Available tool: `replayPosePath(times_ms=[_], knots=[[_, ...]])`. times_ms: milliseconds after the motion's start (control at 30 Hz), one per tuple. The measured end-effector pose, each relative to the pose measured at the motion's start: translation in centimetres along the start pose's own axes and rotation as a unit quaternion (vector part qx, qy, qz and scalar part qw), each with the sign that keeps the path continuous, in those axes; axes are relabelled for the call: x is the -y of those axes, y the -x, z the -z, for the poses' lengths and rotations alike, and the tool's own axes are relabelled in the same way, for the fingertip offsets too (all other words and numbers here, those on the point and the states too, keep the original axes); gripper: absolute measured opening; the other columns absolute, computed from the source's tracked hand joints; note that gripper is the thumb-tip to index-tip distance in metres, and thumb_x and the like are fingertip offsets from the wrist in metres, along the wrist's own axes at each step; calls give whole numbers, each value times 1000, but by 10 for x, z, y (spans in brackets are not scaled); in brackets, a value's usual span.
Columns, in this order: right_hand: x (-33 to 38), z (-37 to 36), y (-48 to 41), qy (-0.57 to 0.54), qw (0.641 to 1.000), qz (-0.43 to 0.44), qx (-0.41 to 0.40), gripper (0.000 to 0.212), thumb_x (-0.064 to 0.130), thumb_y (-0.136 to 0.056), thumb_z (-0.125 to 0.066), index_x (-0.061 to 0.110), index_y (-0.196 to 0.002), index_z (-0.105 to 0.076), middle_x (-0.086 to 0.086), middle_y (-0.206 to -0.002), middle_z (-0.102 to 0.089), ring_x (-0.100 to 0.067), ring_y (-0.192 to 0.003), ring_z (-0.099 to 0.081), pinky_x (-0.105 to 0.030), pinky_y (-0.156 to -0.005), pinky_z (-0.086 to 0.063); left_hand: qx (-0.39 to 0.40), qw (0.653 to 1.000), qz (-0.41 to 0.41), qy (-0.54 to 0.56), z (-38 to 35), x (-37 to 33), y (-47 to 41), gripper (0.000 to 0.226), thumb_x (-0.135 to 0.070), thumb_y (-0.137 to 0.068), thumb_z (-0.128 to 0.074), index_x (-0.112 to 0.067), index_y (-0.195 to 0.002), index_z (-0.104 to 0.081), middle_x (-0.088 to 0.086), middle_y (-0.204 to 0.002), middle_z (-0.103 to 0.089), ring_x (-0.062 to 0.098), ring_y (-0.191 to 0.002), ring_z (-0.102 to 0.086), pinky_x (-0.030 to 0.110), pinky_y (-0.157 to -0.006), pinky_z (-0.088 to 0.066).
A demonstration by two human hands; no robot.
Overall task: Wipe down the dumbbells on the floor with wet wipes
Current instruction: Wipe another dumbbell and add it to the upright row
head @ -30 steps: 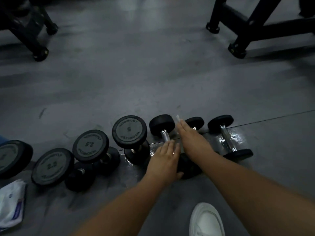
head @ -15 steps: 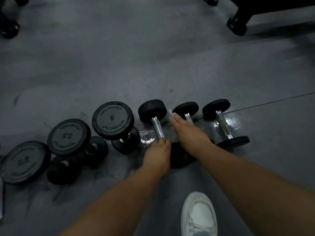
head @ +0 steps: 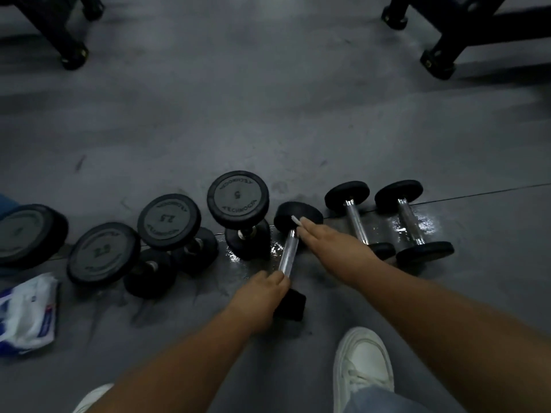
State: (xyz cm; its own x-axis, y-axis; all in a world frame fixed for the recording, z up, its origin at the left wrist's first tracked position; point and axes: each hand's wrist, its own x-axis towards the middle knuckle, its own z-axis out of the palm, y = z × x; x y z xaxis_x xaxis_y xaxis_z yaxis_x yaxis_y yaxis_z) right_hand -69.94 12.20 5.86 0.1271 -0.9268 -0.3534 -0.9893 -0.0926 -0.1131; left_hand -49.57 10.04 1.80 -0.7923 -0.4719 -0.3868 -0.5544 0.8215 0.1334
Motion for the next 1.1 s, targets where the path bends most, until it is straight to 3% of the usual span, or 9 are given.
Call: replayPosePath(times_ms=[200,367,533,600,700,767,833,900,1100], knots=[[67,-18,32,24,996,60,63,68,0,-96,-37,18,-154,-7,5,-161,10,-23,-146,-12,-43,-98,-47,-11,991,-105,-78,-30,25,91,32,-17,-72,-35,-26,-86,-62,-8,-88,-59,16,-75,-59,24,-55,-52],[140,-40,64,4,993,91,79,59,0,-97,-33,11,-152,-14,-2,-160,-1,-28,-144,-12,-44,-99,-46,-53,975,-157,-145,-56,56,161,11,-14,-84,-49,-25,-86,-52,-5,-91,-59,21,-80,-58,30,-74,-50],[202,-73,78,-60,991,81,83,62,-1,-97,-29,13,-154,-8,-2,-162,3,-22,-148,1,-40,-104,-43,-44,977,-146,-151,-65,78,197,14,-15,-86,-54,-28,-90,-50,-5,-94,-59,21,-87,-59,35,-84,-51],[212,-79,74,-72,992,64,85,62,-1,-98,-28,13,-154,-5,-1,-161,5,-21,-148,4,-39,-103,-44,-9,983,-112,-144,-68,81,194,20,-18,-80,-63,-28,-93,-51,-3,-102,-60,22,-90,-59,35,-81,-52],[211,-78,64,-79,993,36,75,63,-2,-97,-27,13,-154,-4,-2,-161,6,-22,-149,5,-39,-103,-44,35,994,94,-38,-61,71,192,50,-17,-75,-65,-28,-121,-48,4,-137,-51,25,-103,-57,34,-80,-52],[205,-78,57,-78,994,31,72,62,-2,-98,-26,13,-154,-6,-2,-162,5,-21,-149,5,-38,-102,-45,73,963,245,82,-61,63,189,87,-13,-81,-67,-19,-152,-18,9,-159,-19,30,-128,-46,38,-98,-46],[201,-80,52,-79,994,32,71,61,-1,-98,-27,13,-154,-7,-1,-162,5,-19,-149,5,-38,-101,-46,118,916,328,201,-62,51,187,114,-21,-79,-76,-17,-156,8,11,-163,7,33,-143,-30,39,-109,-38],[201,-81,46,-79,994,36,64,62,-1,-97,-28,13,-154,-7,-2,-162,6,-19,-149,5,-37,-101,-46,88,906,353,217,-63,38,187,129,-29,-71,-84,-17,-156,12,11,-163,15,32,-146,-23,38,-110,-38],[212,-89,11,-71,993,55,79,56,2,-96,-36,6,-150,-19,-12,-154,-20,-25,-143,-19,-38,-102,-44,35,930,324,167,-80,45,188,124,-41,-65,-82,-16,-154,0,6,-157,-8,25,-143,-22,33,-109,-37]])
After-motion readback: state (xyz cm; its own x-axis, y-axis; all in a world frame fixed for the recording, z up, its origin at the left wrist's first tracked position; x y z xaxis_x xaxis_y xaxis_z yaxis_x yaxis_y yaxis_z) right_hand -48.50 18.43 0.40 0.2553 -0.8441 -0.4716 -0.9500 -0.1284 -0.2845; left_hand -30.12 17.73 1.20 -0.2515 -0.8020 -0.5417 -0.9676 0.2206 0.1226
